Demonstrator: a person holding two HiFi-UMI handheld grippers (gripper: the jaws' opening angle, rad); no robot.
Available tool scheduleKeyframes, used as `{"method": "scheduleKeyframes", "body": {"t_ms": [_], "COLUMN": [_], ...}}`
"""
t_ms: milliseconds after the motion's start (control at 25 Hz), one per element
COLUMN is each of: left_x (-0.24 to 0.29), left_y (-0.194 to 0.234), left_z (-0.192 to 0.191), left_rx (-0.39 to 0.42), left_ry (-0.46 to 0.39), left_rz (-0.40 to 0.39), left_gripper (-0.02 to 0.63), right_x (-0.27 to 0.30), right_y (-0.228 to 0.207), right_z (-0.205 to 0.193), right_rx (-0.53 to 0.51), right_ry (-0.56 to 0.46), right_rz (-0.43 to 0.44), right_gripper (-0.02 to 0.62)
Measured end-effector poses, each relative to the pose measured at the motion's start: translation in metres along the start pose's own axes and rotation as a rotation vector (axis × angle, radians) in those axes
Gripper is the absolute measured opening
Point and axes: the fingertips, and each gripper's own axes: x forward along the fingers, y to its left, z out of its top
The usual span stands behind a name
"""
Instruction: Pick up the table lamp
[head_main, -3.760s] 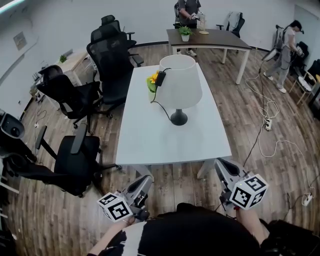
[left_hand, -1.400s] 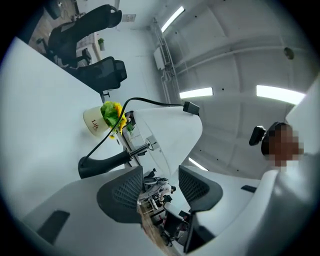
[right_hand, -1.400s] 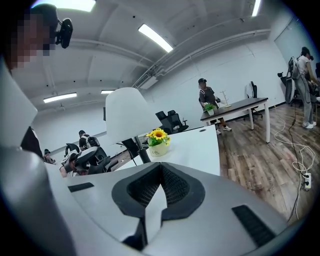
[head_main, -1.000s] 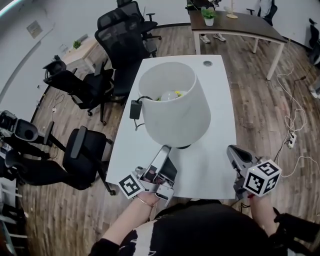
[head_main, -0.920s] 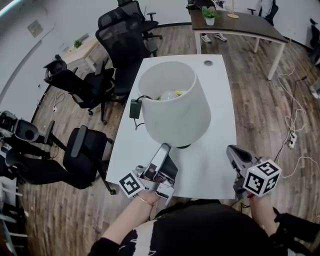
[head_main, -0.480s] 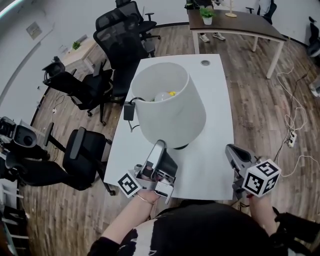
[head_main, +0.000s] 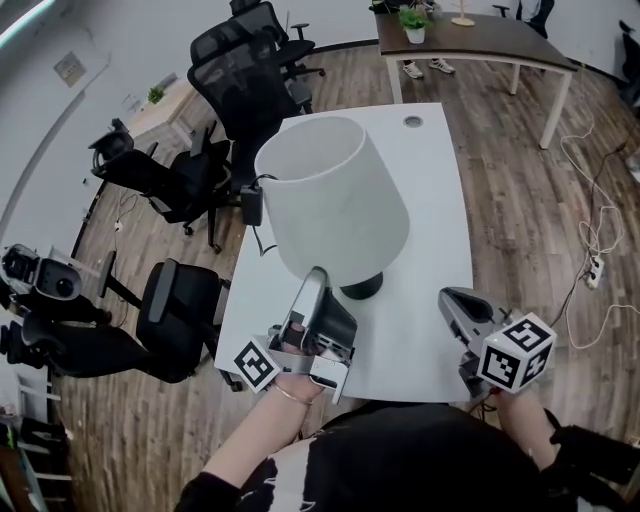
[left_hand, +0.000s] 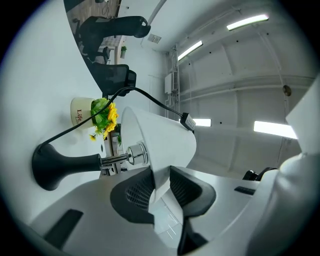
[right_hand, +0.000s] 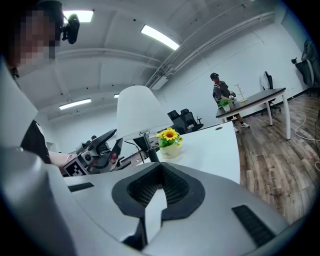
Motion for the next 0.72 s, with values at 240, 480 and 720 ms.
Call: {"method": "scheduleKeyframes", "body": {"t_ms": [240, 480, 720], "left_x": [0.007, 0.016, 0.024], "left_y": [0.001, 0.002, 0.006], "left_z": [0.002, 0.013, 0.016], "left_rx": [0.0, 0.004, -0.007], "left_ry": [0.008, 0.001, 0.012], "left_rz": [0.017, 0.016, 0.011], "left_gripper": [0.103, 0.1, 0.097], "right_x": [0.027, 0.051, 0.083], "right_y": [0.021, 0.037, 0.042], "right_z": [0.007, 0.007, 0.002], "right_rx": [-0.055, -0.089, -0.118], "right_ry": [0.031, 0.068, 0.095], "right_rz": [0.062, 0.127, 0.148], "right_gripper": [0.015, 0.015, 0.015]}}
